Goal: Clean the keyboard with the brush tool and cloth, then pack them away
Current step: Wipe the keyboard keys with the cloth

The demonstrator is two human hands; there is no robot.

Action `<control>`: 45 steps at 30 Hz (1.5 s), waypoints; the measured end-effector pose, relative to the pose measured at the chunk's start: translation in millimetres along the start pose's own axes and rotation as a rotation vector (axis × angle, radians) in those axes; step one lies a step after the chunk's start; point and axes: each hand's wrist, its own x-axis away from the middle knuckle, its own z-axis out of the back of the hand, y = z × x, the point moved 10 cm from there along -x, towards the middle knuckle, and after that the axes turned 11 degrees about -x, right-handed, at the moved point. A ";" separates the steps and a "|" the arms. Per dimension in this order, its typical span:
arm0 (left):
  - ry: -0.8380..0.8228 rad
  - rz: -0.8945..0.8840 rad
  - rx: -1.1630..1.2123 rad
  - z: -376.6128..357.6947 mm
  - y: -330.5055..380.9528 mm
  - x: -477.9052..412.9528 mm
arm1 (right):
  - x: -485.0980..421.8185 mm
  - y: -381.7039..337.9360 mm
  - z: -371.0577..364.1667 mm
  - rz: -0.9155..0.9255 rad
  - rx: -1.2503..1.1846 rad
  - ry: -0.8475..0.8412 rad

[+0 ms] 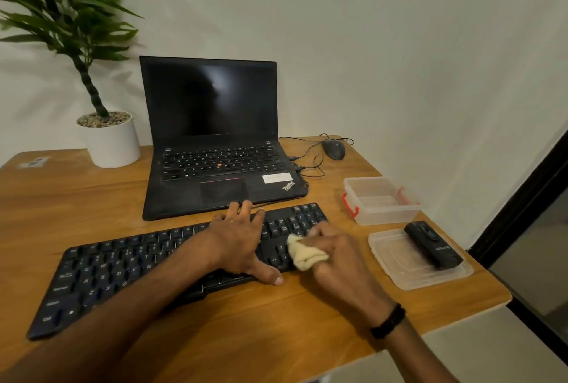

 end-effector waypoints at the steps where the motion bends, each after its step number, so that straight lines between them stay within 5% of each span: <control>1: -0.002 0.000 0.005 -1.3 -0.2 0.0 | 7.5 -6.7 -11.7 0.034 -0.052 -0.080; 3: -0.003 0.001 0.012 -5.6 0.3 0.5 | 13.6 -1.4 -2.2 -0.009 -0.113 -0.061; 7: 0.002 -0.012 0.027 -5.9 1.5 -0.6 | 14.2 33.0 61.4 -0.229 0.182 0.342; 21: 0.025 -0.038 -0.007 -1.4 0.9 -0.2 | -52.7 14.8 28.5 -0.250 0.186 0.208; 30: 0.056 -0.029 -0.017 -0.3 3.4 1.3 | 6.4 26.8 40.4 -0.401 0.222 0.230; 41: 0.045 -0.002 -0.015 -0.5 1.5 2.0 | -60.3 20.7 21.3 -0.324 0.222 0.270; 45: 0.047 -0.005 0.003 -0.1 -1.2 1.7 | -59.0 14.8 4.4 -0.194 0.175 0.155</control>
